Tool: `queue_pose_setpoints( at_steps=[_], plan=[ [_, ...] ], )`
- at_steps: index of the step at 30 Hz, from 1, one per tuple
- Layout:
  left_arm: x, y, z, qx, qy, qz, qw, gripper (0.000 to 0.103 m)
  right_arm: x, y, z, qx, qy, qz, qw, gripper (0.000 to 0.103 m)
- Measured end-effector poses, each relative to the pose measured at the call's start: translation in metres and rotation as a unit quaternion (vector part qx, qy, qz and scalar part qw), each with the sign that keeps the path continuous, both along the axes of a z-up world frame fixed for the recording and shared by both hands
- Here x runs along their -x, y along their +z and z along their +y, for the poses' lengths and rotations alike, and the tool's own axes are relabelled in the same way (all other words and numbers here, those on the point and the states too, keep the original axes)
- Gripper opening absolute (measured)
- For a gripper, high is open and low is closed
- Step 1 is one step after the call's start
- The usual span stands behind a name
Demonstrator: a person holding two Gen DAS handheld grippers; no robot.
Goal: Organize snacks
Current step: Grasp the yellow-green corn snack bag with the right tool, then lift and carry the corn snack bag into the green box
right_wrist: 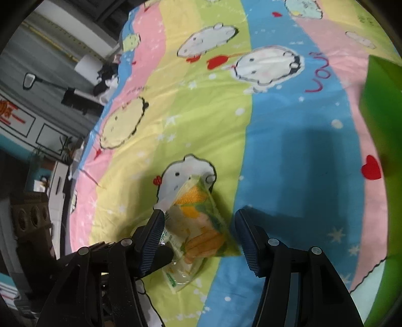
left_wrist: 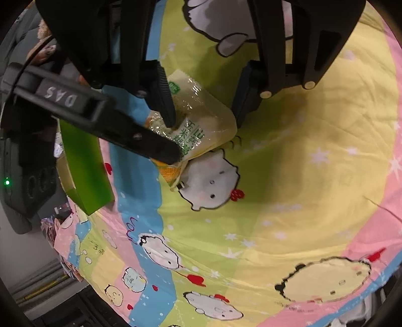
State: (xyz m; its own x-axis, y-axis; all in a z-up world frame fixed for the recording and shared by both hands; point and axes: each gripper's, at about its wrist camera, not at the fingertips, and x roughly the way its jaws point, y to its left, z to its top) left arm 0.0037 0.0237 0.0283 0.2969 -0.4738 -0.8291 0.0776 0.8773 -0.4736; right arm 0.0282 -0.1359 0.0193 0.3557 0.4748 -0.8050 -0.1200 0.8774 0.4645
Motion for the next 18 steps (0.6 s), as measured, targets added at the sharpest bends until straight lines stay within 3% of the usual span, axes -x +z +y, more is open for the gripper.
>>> queue_pose_setpoints(
  at_steps=[6,18],
  plan=[
    [0.003,0.001,-0.011,-0.034,0.001,-0.026,0.9991,0.043,0.005,-0.001,0.003,0.022,0.013,-0.006,1.000,0.055],
    [0.006,0.007,-0.028,-0.042,-0.021,-0.079,0.9958,0.032,0.010,-0.005,-0.007,-0.034,0.000,0.008,0.999,0.046]
  ],
)
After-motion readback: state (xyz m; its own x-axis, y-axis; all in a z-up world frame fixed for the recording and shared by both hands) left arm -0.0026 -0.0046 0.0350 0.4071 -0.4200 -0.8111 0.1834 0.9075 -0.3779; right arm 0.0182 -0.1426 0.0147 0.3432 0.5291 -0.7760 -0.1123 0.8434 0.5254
